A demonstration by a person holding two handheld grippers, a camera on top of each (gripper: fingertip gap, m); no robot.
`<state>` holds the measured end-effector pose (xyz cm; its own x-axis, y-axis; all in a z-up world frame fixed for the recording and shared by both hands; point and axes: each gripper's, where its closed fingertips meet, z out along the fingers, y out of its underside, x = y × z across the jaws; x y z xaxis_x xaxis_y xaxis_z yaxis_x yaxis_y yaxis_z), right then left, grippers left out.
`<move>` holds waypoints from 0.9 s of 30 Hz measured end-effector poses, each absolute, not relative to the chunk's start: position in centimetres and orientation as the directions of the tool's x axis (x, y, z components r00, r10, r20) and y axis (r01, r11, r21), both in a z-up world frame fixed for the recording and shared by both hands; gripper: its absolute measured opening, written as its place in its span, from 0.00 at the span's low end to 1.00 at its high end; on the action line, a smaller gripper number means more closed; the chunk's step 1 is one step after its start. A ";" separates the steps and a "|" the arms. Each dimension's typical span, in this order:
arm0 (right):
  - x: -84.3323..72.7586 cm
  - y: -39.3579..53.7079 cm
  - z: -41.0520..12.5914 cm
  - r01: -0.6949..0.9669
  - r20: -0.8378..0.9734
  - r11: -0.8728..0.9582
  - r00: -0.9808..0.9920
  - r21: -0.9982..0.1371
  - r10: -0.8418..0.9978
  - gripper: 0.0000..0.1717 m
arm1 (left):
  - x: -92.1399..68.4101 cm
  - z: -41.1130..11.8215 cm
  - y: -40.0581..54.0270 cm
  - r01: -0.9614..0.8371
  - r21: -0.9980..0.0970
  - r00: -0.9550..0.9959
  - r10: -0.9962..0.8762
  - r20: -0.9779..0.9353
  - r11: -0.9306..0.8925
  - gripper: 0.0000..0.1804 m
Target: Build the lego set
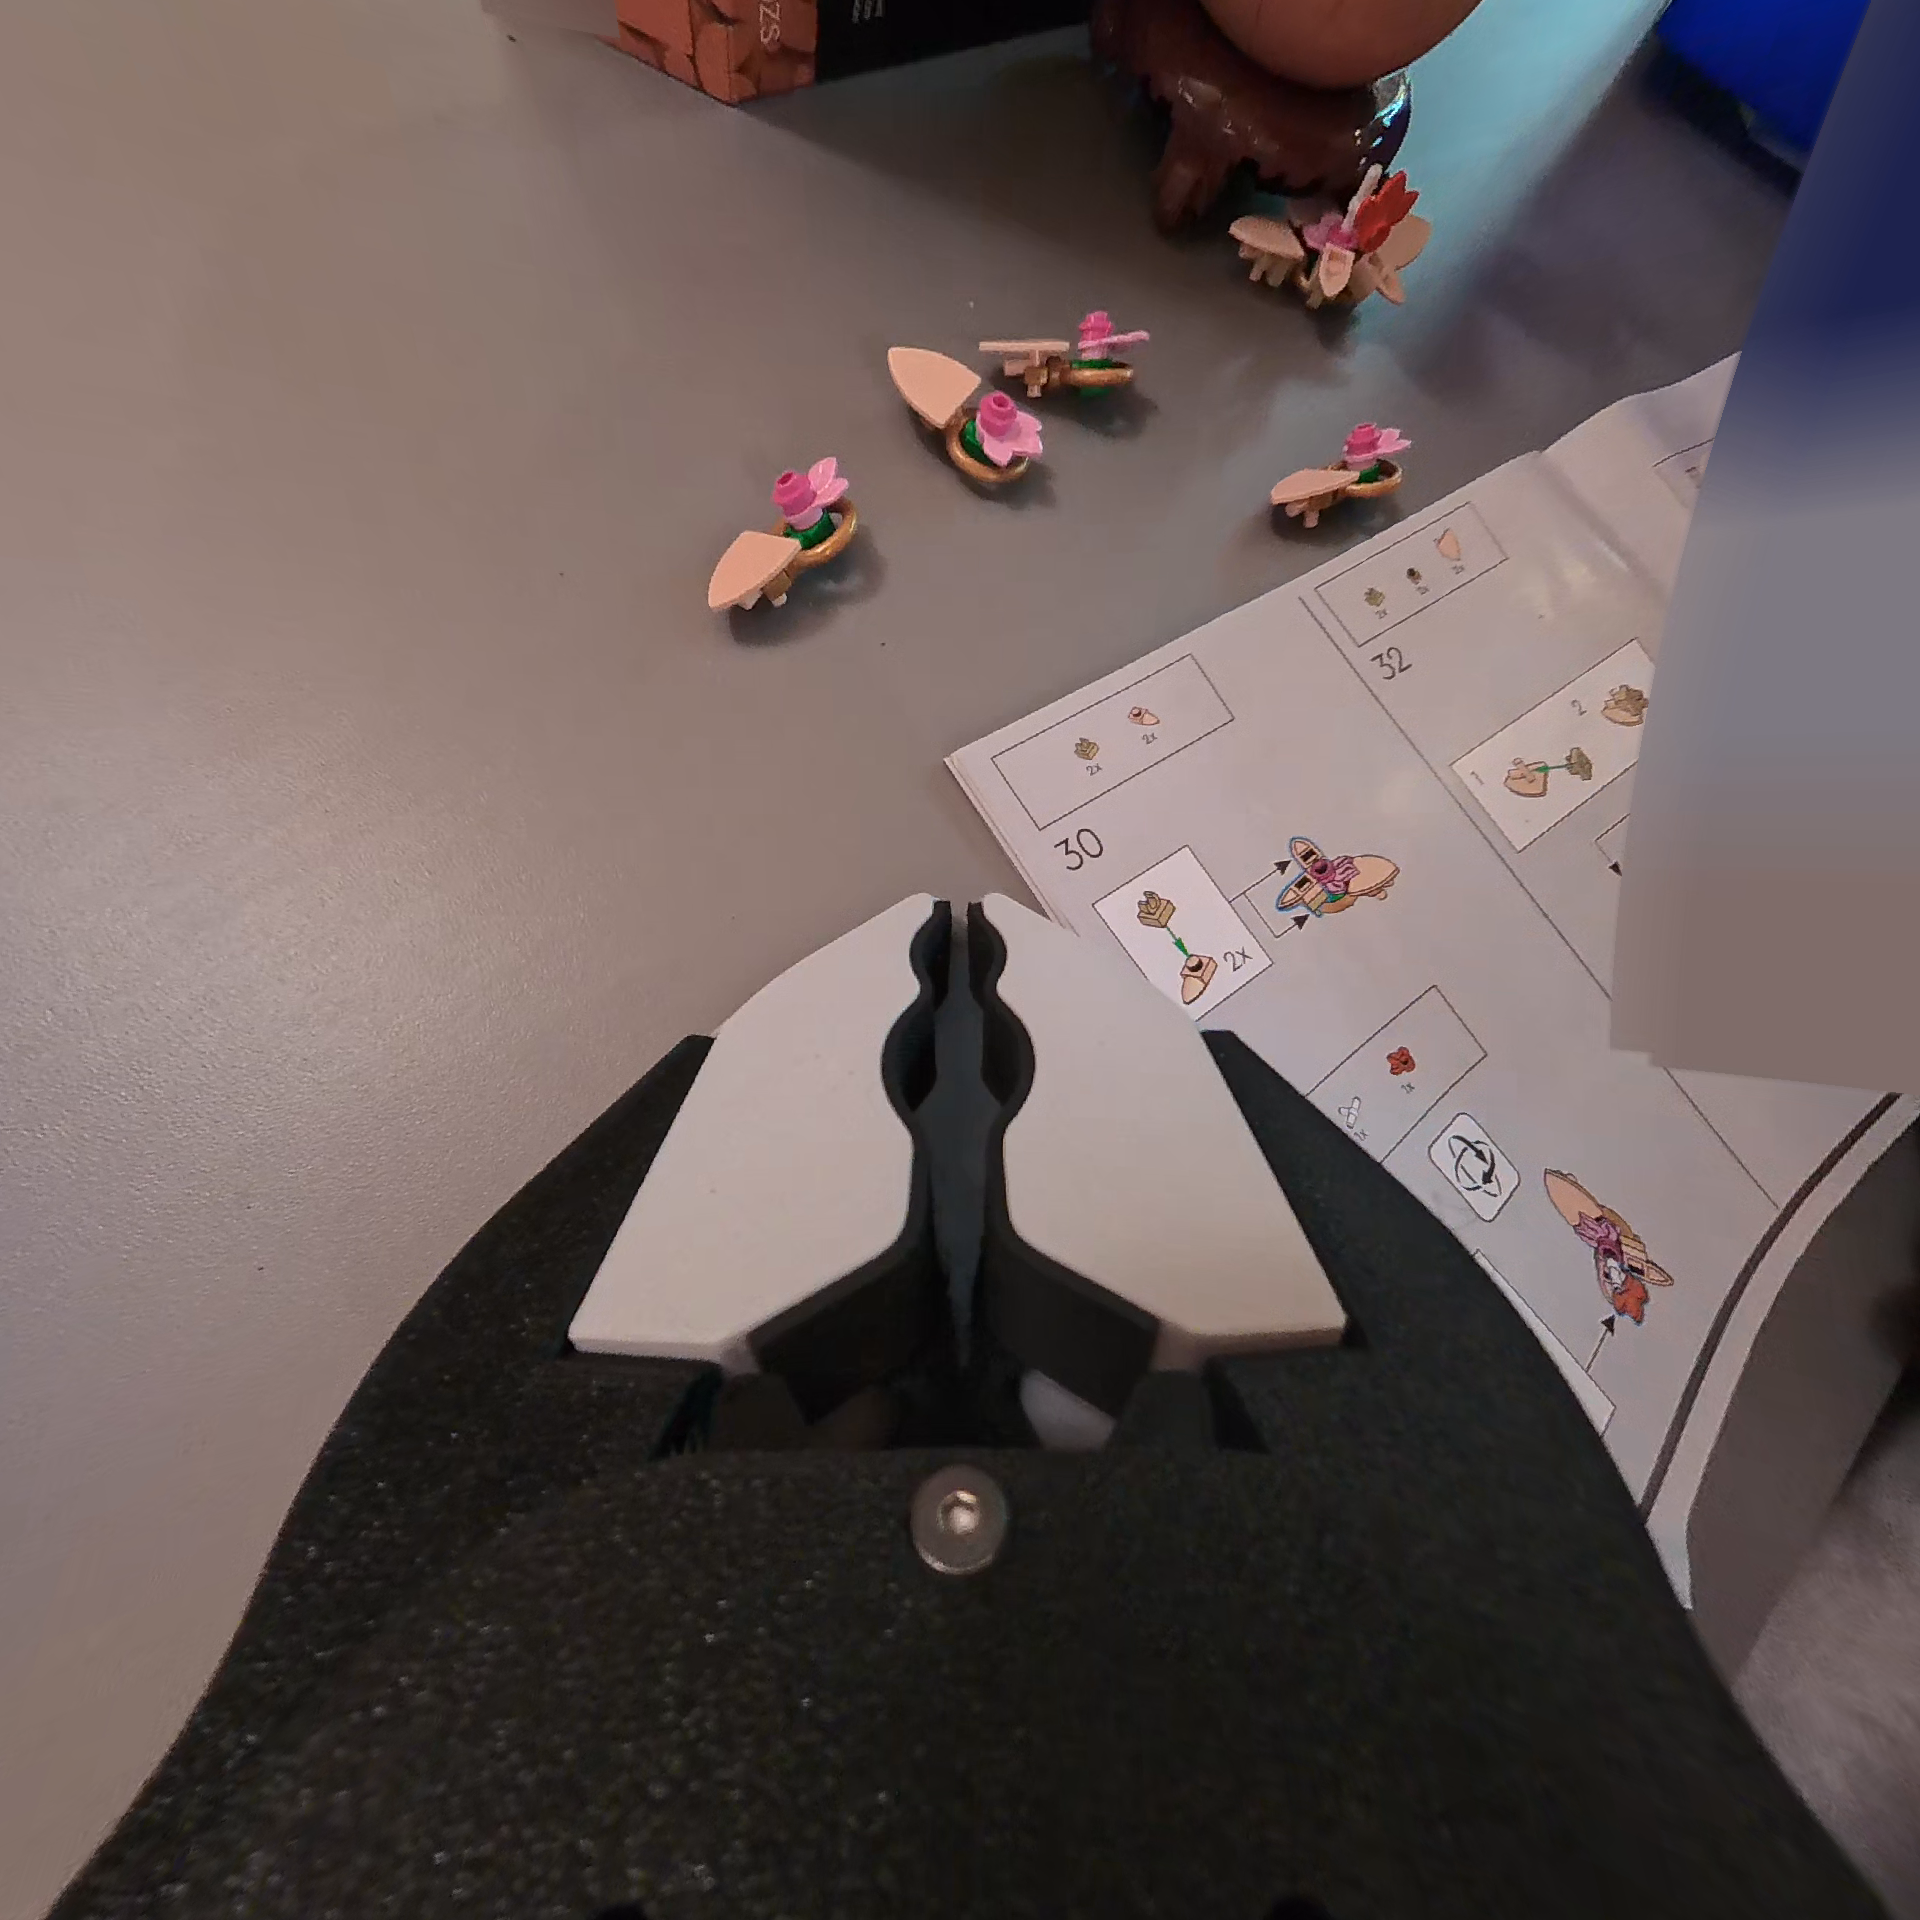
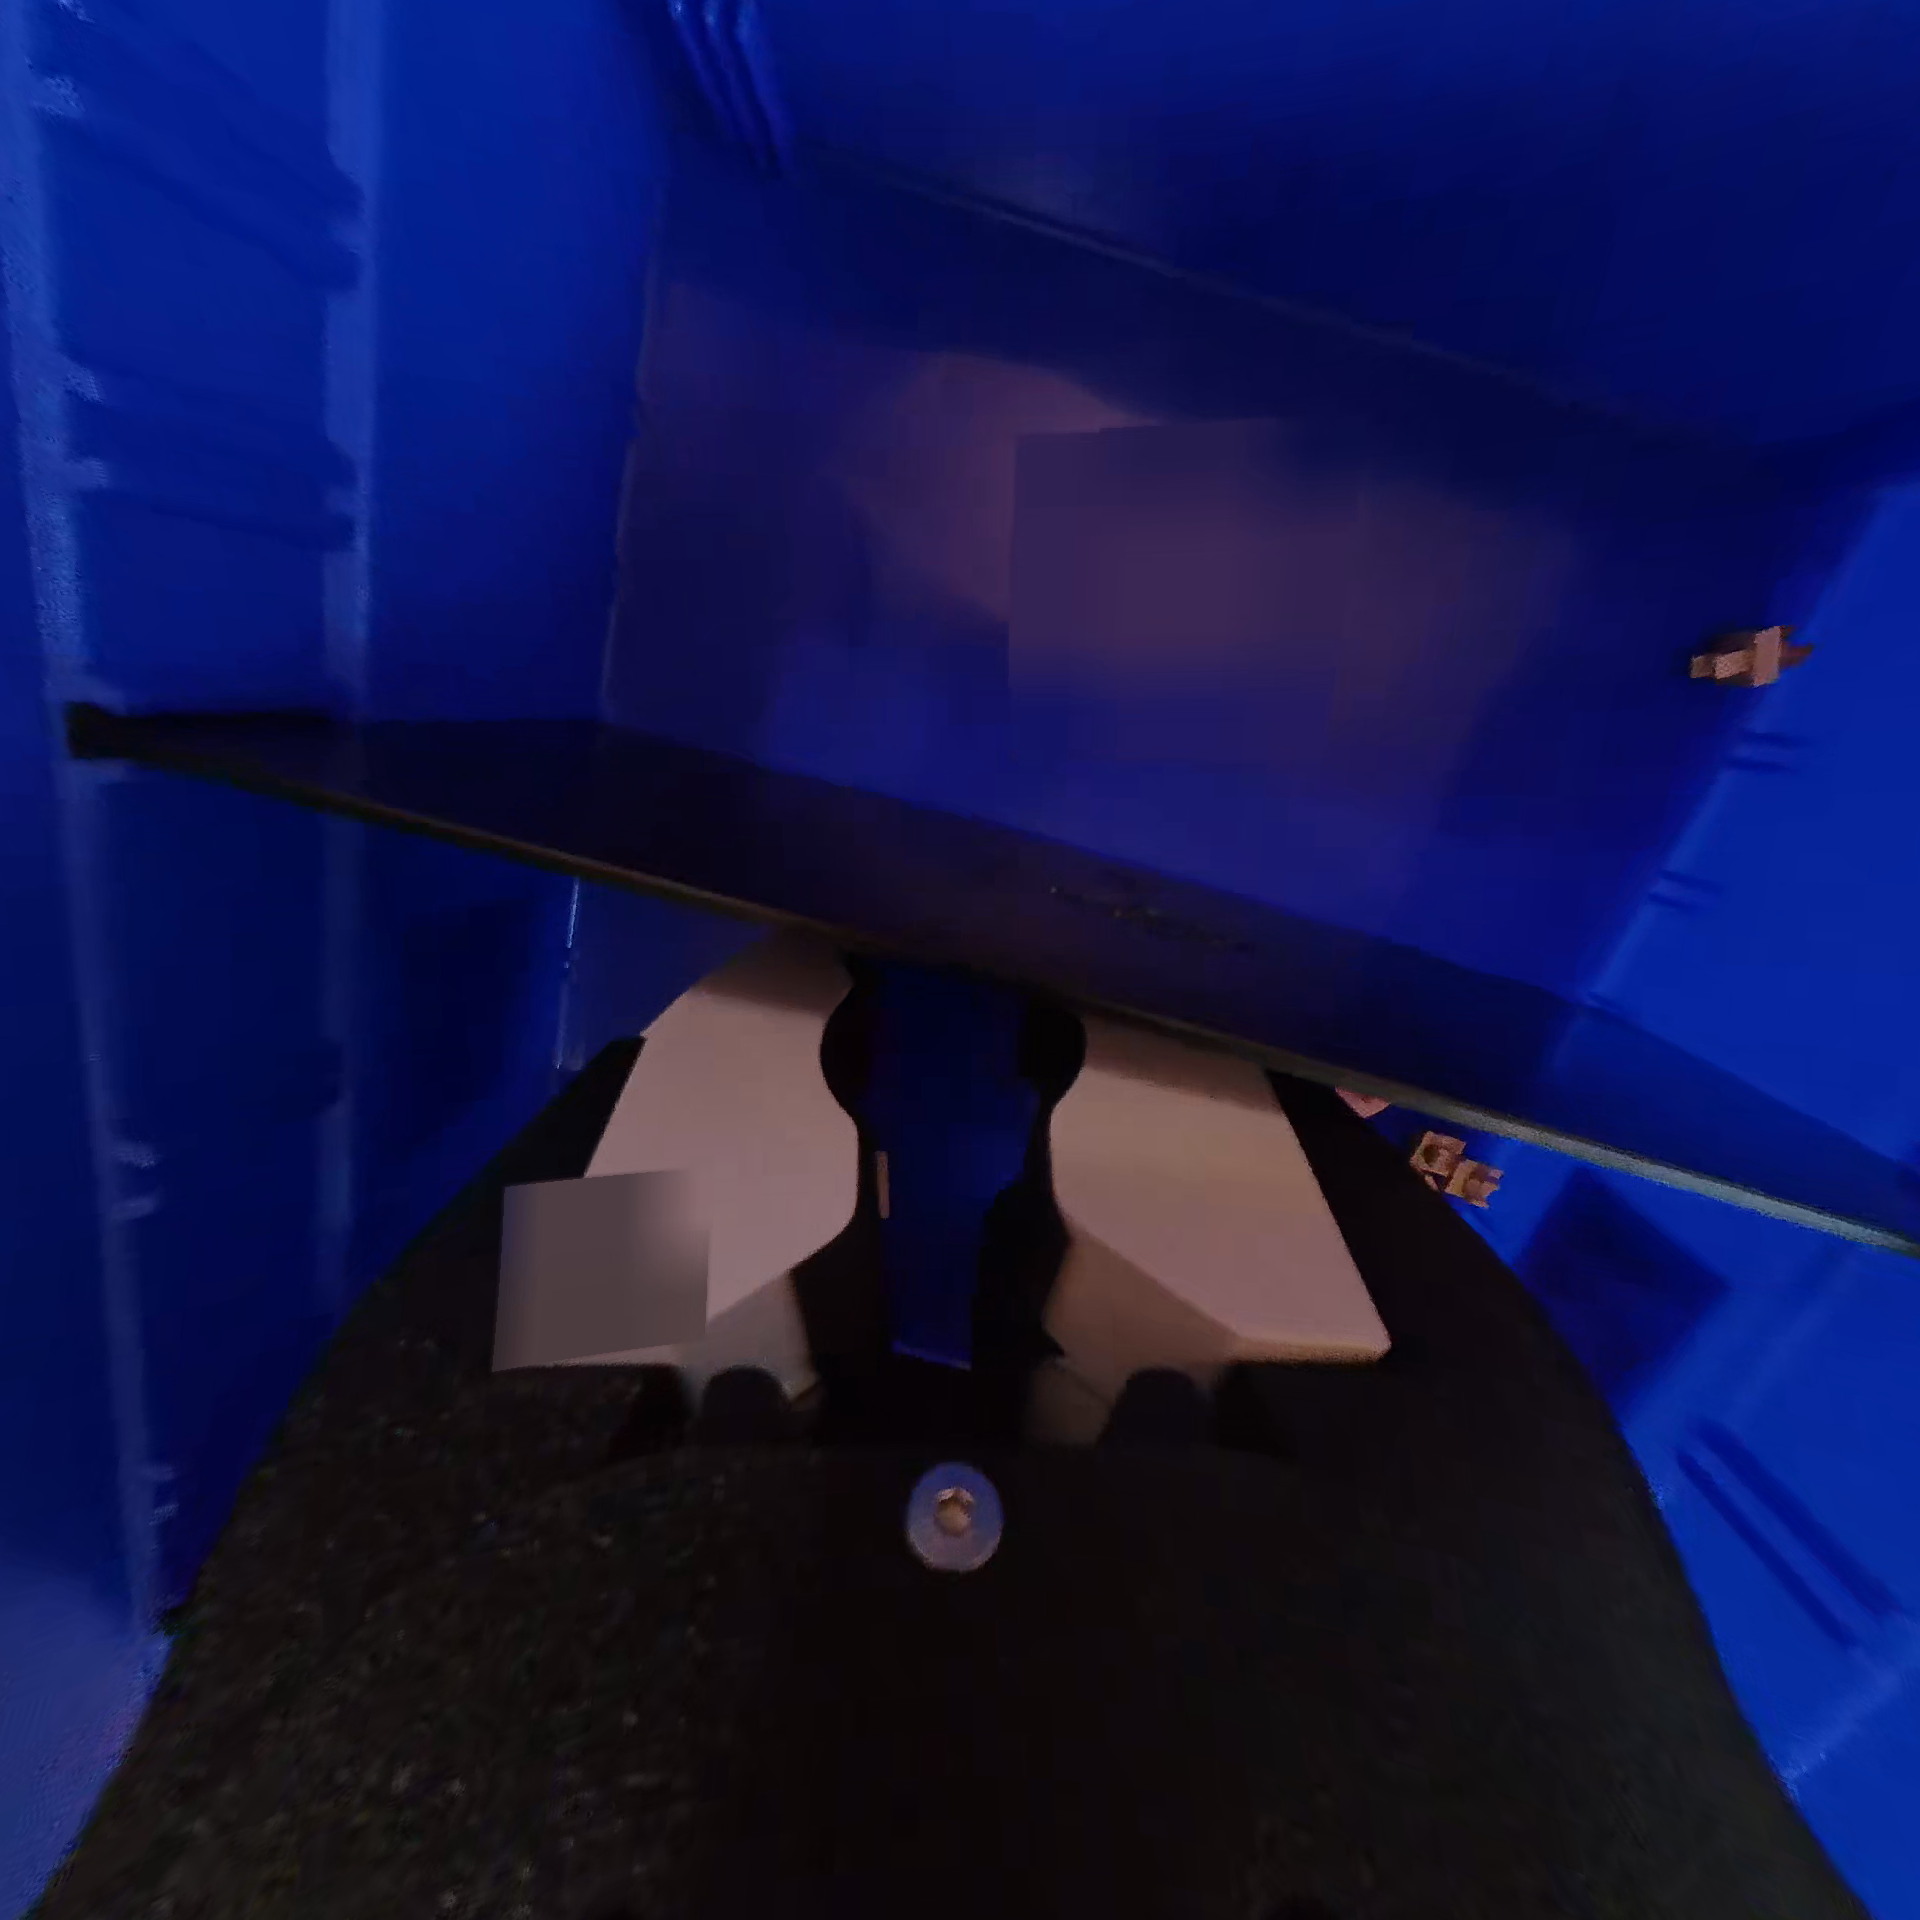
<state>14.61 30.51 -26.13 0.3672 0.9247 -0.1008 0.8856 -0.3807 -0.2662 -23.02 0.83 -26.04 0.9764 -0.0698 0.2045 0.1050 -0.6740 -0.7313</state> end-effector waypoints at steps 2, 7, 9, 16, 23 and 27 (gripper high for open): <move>14.6 30.6 -26.2 0.893 -0.074 -0.364 0.357 -0.266 0.931 0.11 | -23.0 -26.0 0.8 0.104 -0.731 0.976 -0.070 0.204 -0.674 0.02; 13.8 30.4 -26.2 0.923 -0.004 -0.266 0.276 -0.277 0.961 0.00 | -23.0 -26.0 0.8 0.110 -0.730 0.975 -0.071 0.212 -0.674 0.02; 13.8 30.3 -26.2 0.928 0.000 -0.250 0.260 -0.276 0.966 0.00 | -23.0 -26.0 0.8 0.120 -0.728 0.972 -0.071 0.225 -0.675 0.02; 12.8 27.9 -23.4 0.938 -0.004 -0.007 0.007 -0.347 1.000 0.00 | -23.0 -26.0 0.8 0.147 -0.722 0.963 -0.069 0.261 -0.676 0.02; 11.6 26.9 -23.4 0.750 0.224 0.554 -0.507 -0.362 0.832 0.00 | -23.0 -26.0 0.8 0.170 -0.715 0.954 -0.067 0.291 -0.678 0.02; 11.0 28.8 -24.2 0.616 0.479 0.749 -0.595 -0.244 0.646 0.00 | -23.0 -26.0 0.8 0.168 -0.717 0.958 -0.058 0.280 -0.676 0.02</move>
<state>11.01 28.76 -24.20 -0.5948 0.6458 0.4788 0.6164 0.7487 -0.2441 -23.01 0.82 -26.01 0.9582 -0.0585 0.2801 0.1684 -0.6762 -0.7172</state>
